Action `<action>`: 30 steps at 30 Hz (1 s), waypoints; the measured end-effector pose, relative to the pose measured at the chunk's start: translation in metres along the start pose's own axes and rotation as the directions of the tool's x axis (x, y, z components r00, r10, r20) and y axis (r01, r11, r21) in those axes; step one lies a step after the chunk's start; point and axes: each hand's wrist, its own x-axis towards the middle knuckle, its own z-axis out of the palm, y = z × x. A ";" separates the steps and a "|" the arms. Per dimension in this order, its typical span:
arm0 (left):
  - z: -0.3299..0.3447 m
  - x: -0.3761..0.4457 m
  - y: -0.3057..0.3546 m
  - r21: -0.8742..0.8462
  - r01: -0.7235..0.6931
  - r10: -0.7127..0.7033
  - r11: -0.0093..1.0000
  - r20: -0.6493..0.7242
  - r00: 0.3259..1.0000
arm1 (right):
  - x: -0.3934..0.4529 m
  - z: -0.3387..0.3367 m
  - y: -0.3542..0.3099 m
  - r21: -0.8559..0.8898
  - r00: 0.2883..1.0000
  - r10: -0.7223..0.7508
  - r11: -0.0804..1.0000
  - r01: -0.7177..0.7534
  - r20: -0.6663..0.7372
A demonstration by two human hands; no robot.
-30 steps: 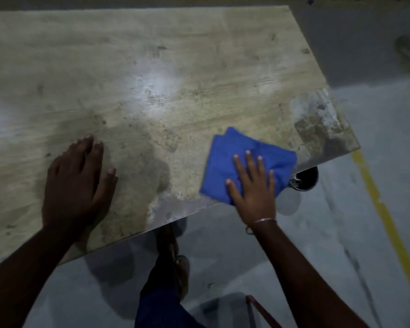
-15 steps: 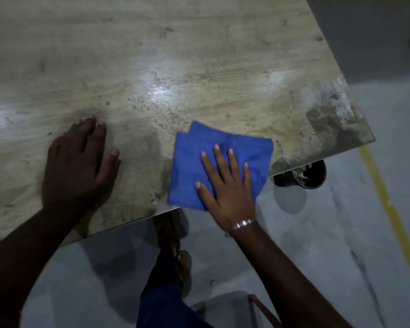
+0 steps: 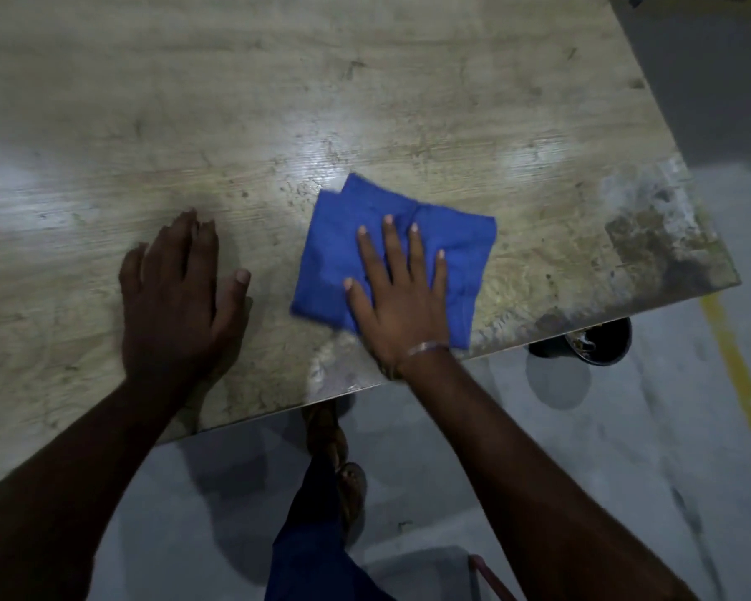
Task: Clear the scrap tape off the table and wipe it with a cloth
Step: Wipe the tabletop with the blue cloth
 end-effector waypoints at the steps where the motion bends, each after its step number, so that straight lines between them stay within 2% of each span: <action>1: -0.001 0.000 0.000 0.013 0.019 -0.019 1.000 0.002 1.000 | -0.020 -0.002 0.000 0.000 0.998 -0.053 0.999 0.053 0.013; 3: -0.001 0.000 0.000 0.046 0.041 -0.041 0.998 0.002 0.999 | -0.061 -0.010 0.015 0.015 0.994 -0.105 0.994 0.105 0.039; 6: -0.001 -0.002 0.000 0.095 0.042 -0.043 0.995 0.006 0.999 | -0.083 -0.018 0.058 0.042 0.997 -0.021 0.999 0.017 0.077; 10: 0.002 -0.001 -0.001 0.085 0.037 -0.040 0.996 0.031 0.999 | -0.011 -0.021 0.089 0.041 0.978 0.193 0.980 -0.196 0.079; 12: 0.002 -0.001 0.000 0.071 0.049 -0.051 0.996 0.032 0.998 | 0.045 -0.020 0.083 0.064 0.968 0.240 0.967 -0.245 0.076; 14: 0.001 0.000 0.001 0.072 0.058 -0.061 0.996 0.043 0.997 | 0.089 -0.015 0.061 0.080 0.972 0.225 0.970 -0.230 0.067; 17: 0.001 0.000 0.001 0.083 0.062 -0.067 0.995 0.055 0.996 | 0.106 -0.007 0.008 0.048 0.994 0.108 0.993 -0.109 0.026; 20: 0.002 0.001 0.001 0.083 0.057 -0.061 0.995 0.046 0.997 | 0.065 -0.005 -0.021 0.038 0.993 -0.104 0.994 0.102 0.054; 23: 0.001 0.002 0.001 0.077 0.068 -0.073 0.995 0.059 0.996 | 0.006 -0.012 -0.005 0.032 0.973 -0.216 0.976 0.215 0.082; 26: 0.000 0.001 0.000 0.090 0.068 -0.075 0.994 0.069 0.995 | -0.020 -0.020 0.037 0.031 0.975 -0.183 0.983 0.181 0.130; 30: -0.001 0.002 -0.001 0.104 0.062 -0.071 0.993 0.092 0.993 | 0.041 -0.026 0.075 0.035 0.992 0.051 0.998 -0.055 0.114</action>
